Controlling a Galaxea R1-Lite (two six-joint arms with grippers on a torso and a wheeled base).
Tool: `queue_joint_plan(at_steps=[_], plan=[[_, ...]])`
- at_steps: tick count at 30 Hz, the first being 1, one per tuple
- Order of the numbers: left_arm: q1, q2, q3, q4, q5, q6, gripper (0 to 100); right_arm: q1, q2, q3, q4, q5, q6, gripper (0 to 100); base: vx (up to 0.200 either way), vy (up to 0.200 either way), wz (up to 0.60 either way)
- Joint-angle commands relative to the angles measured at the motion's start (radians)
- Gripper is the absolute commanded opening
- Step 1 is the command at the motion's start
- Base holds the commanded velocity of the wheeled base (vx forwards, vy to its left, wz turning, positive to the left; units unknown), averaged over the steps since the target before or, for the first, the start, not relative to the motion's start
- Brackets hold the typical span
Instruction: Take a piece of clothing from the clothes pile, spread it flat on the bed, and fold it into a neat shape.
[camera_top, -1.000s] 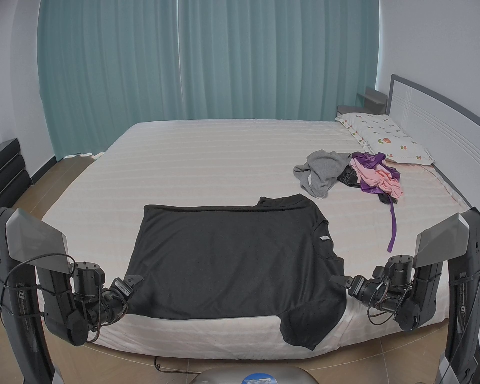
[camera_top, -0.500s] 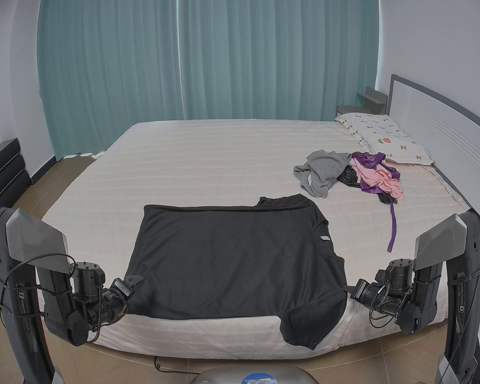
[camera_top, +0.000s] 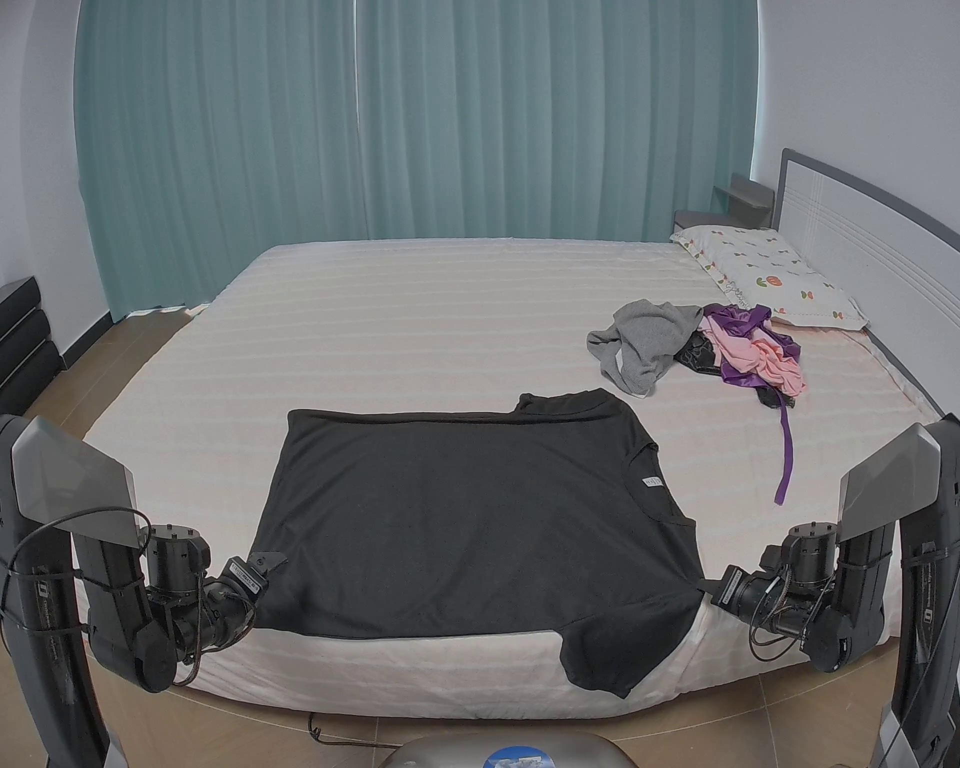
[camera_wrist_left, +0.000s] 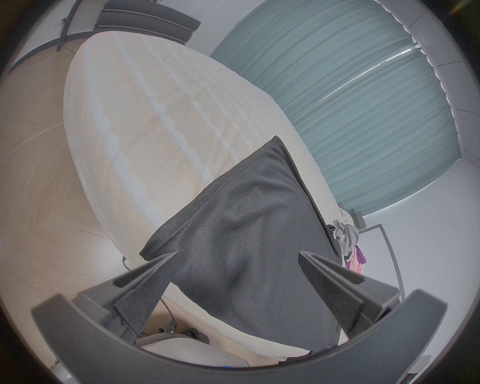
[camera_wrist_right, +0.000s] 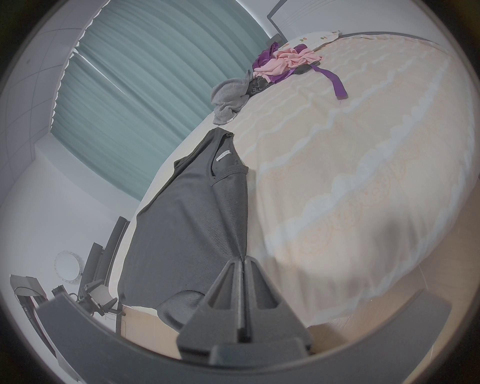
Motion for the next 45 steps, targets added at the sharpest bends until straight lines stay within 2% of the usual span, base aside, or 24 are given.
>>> queue_joint_plan(at_steps=[1,18,31,38,39,45], plan=[[0.000,0.002,0.000,0.000,0.000,0.001,100,0.000,-0.002,0.005,0.000,0.001,-0.003,0,0.000,0.000,0.00],[0.002,0.000,0.008,-0.002,0.000,0.000,100,0.006,-0.072,-0.089,0.006,-0.013,-0.003,0,0.000,0.000,0.00],[0.000,0.000,0.009,-0.002,0.000,0.000,100,0.006,-0.085,-0.415,0.338,-0.015,-0.003,0,0.000,0.000,0.00],[0.000,0.000,0.009,-0.002,0.000,0.000,100,0.008,-0.042,-0.509,0.405,-0.015,-0.013,0,0.000,0.000,0.00],[0.000,0.000,0.009,-0.002,0.000,0.000,100,0.008,-0.023,-0.527,0.413,-0.013,-0.016,100,0.000,0.000,0.00],[0.000,0.000,0.009,-0.002,0.000,0.000,100,0.000,-0.011,-0.527,0.410,-0.012,-0.016,100,0.000,0.000,0.00]])
